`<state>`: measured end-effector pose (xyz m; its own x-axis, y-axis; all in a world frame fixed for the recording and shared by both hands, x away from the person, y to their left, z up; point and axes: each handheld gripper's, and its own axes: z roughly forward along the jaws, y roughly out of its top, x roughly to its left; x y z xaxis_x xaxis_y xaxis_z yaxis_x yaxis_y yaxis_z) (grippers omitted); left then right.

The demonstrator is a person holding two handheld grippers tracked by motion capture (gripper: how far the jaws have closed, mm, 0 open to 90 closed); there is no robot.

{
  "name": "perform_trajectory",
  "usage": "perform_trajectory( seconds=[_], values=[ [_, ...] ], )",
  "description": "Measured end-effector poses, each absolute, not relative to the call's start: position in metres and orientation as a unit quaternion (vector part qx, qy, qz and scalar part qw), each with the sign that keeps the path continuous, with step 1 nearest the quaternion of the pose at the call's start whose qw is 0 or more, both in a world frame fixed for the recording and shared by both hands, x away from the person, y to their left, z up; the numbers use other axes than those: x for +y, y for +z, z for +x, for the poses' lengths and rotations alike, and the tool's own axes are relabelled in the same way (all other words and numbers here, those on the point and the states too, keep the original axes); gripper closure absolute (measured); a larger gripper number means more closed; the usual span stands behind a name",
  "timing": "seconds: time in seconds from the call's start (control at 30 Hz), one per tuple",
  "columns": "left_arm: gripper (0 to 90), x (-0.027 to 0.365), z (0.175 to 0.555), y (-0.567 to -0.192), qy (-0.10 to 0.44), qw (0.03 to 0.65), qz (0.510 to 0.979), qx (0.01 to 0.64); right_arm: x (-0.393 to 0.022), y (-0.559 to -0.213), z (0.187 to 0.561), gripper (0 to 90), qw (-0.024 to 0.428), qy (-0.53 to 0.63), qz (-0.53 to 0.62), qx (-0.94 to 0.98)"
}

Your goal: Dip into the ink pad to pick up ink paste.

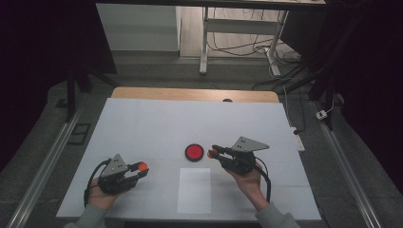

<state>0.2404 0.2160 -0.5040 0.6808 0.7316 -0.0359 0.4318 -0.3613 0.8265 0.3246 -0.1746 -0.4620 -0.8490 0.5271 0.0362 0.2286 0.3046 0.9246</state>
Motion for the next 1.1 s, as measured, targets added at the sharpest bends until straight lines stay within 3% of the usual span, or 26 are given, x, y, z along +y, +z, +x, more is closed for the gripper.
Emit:
perform_trajectory(
  seconds=[1.1],
  values=[
    [65.3,0.213,0.244,-0.507,0.166,0.432,0.811,0.357,-0.145,-0.477,0.364,72.2,0.124,0.525,0.260,0.801]
  ],
)
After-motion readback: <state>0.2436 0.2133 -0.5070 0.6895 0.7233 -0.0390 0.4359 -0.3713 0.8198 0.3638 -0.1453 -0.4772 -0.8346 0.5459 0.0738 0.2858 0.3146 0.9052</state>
